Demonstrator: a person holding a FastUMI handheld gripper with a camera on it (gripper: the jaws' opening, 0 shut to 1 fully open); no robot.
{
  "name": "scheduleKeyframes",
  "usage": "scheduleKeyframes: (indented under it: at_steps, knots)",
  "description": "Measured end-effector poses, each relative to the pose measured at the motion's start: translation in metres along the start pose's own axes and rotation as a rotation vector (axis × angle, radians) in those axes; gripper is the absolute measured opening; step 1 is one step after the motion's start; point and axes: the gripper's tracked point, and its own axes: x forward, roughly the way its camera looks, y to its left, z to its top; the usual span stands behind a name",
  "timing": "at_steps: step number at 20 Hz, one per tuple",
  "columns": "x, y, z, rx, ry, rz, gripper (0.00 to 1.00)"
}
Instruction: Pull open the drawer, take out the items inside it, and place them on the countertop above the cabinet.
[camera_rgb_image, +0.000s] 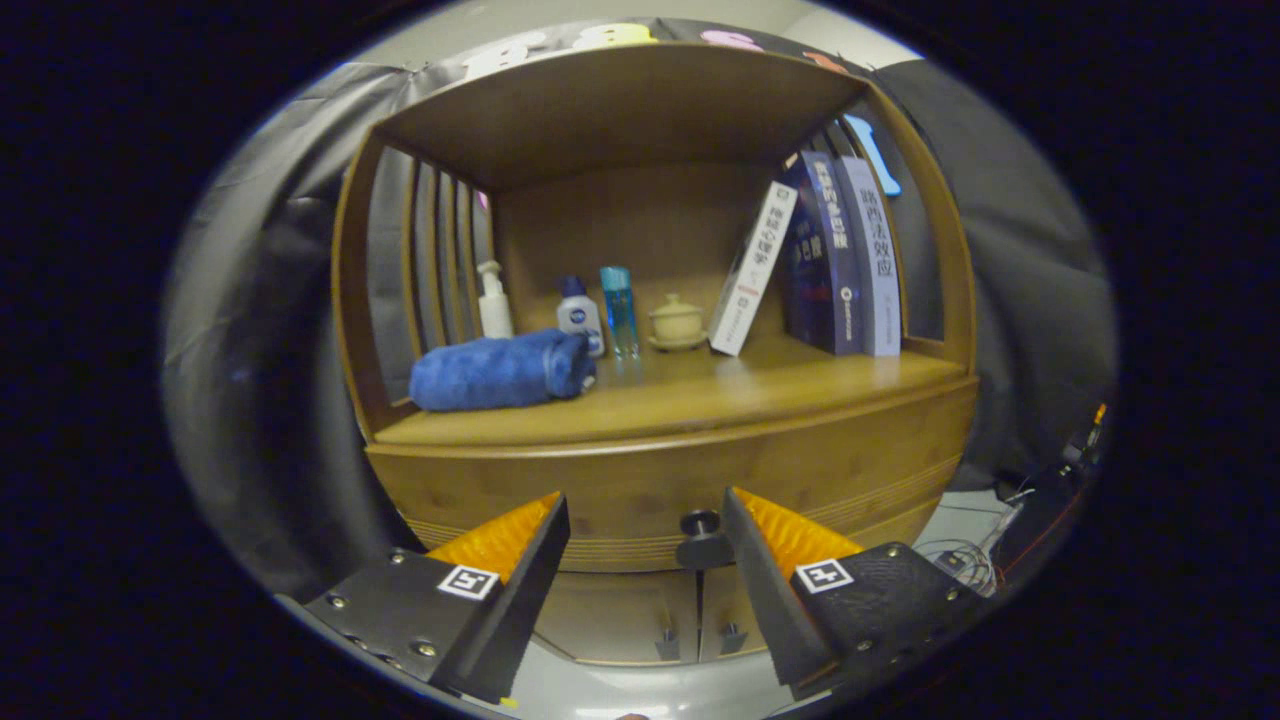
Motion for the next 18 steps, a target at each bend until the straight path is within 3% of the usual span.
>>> scheduleKeyframes:
  at_steps: [5,9,14,18]
  knots:
    - [0.037,-0.026,-0.011,0.063,0.036,-0.041,0.89]
    - [0.044,-0.026,-0.026,0.027,0.096,0.004,0.65]
    - [0.051,-0.022,-0.049,-0.006,0.153,0.032,0.65]
    - [0.047,-0.020,-0.046,-0.012,0.132,0.041,0.45]
